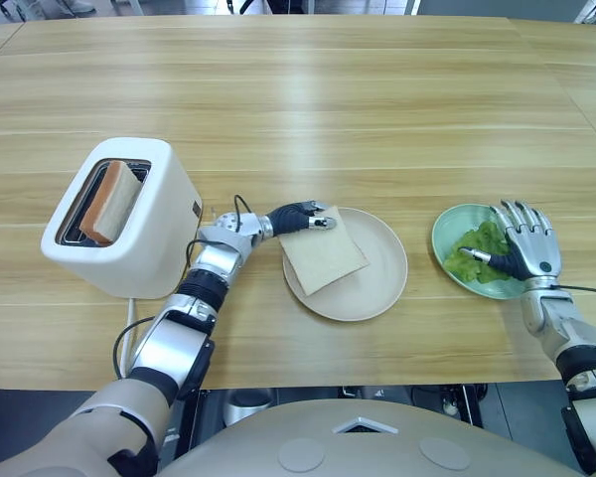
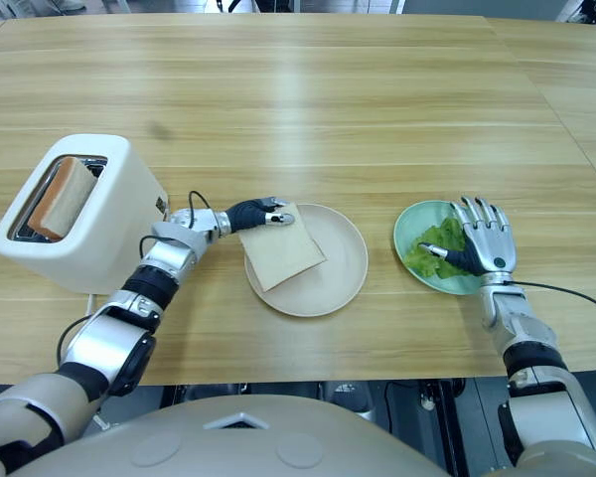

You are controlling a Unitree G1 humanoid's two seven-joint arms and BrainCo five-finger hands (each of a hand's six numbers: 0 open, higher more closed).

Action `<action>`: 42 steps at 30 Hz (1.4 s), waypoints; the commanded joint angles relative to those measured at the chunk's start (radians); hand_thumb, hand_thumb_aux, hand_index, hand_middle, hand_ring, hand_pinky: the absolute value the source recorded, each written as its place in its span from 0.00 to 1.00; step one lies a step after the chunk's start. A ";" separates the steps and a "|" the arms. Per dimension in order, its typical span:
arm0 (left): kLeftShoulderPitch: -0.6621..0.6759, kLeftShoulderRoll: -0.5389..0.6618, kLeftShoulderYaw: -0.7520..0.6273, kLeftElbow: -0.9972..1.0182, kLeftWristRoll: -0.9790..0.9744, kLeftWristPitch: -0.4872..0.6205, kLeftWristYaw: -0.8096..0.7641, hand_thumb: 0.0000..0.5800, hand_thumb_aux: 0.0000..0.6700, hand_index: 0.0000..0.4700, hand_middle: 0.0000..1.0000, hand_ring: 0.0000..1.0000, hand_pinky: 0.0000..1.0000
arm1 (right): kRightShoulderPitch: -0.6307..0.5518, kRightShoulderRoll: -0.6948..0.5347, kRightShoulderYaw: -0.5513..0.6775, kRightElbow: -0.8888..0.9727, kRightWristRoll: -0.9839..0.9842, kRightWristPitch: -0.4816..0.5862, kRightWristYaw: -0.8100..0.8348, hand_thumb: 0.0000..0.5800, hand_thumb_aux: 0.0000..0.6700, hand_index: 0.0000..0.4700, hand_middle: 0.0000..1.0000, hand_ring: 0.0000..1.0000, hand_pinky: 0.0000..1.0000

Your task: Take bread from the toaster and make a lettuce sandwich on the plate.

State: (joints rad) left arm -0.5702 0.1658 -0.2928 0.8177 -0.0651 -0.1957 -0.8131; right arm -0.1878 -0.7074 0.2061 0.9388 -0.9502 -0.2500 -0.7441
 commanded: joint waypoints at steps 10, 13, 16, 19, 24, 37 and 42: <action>-0.045 -0.005 -0.003 0.157 0.143 -0.137 0.060 0.95 0.78 0.77 1.00 1.00 1.00 | -0.020 0.039 0.146 0.114 0.045 0.000 -0.001 0.92 0.71 0.70 0.00 0.00 0.00; -0.051 0.004 -0.010 0.170 0.178 -0.172 0.083 0.11 0.06 0.06 1.00 1.00 1.00 | -0.022 0.039 0.160 0.110 0.058 -0.004 -0.013 1.00 1.00 0.98 0.00 0.00 0.00; -0.054 0.006 -0.010 0.180 0.202 -0.195 0.107 0.00 0.00 0.00 1.00 1.00 1.00 | -0.026 0.036 0.167 0.100 0.072 -0.010 -0.035 1.00 1.00 0.98 0.00 0.00 0.00; -0.058 0.005 0.002 0.184 0.208 -0.224 0.123 0.00 0.00 0.00 0.92 0.92 0.92 | -0.028 0.024 0.168 0.066 0.075 -0.009 -0.069 1.00 1.00 0.98 0.00 0.00 0.00; -0.054 0.009 0.015 0.156 0.197 -0.269 0.122 0.00 0.00 0.00 0.78 0.78 0.78 | -0.019 0.005 0.157 0.001 0.079 -0.008 -0.132 1.00 1.00 0.98 0.00 0.00 0.00; -0.024 0.062 0.020 0.052 0.216 -0.337 0.099 0.00 0.00 0.00 0.45 0.45 0.45 | 0.043 -0.024 0.123 -0.234 0.083 -0.030 -0.242 1.00 1.00 0.98 0.00 0.00 0.00; -0.028 0.116 -0.006 0.038 0.315 -0.405 0.207 0.00 0.00 0.00 0.32 0.32 0.32 | 0.053 -0.017 0.128 -0.319 0.080 -0.068 -0.253 1.00 1.00 0.98 0.00 0.00 0.00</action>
State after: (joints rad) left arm -0.6035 0.2765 -0.2819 0.8900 0.2140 -0.5794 -0.6311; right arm -0.1414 -0.7238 0.3400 0.6577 -0.8706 -0.2942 -0.9905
